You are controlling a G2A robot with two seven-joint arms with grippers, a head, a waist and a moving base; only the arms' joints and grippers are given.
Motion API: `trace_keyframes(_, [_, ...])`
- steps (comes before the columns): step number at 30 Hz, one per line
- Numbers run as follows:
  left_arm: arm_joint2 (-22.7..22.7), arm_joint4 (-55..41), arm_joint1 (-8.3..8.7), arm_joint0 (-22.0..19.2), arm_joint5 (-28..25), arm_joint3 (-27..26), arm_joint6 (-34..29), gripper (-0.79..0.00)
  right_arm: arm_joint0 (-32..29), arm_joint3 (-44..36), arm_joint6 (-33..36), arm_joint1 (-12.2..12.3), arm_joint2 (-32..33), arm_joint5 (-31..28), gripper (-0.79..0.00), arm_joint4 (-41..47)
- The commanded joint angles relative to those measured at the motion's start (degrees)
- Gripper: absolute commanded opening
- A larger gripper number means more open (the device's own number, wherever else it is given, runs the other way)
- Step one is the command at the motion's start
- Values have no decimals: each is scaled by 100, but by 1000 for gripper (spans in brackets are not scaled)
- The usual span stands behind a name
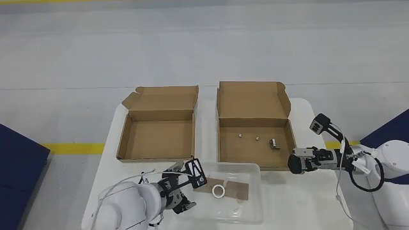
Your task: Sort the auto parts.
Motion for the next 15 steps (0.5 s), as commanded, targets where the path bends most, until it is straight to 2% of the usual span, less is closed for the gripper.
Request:
trace_keyframes(1, [454,-365,34,-449,324,152,-317,0,0,0,0,0,0,0,0,0])
trace_keyframes(11, [461,-356,35,-440,321,170,-299,0,0,0,0,0,0,0,0,0])
trace_keyframes(15, [777,-112,27,-580,182,224,-174,0,0,0,0,0,0,0,0,0])
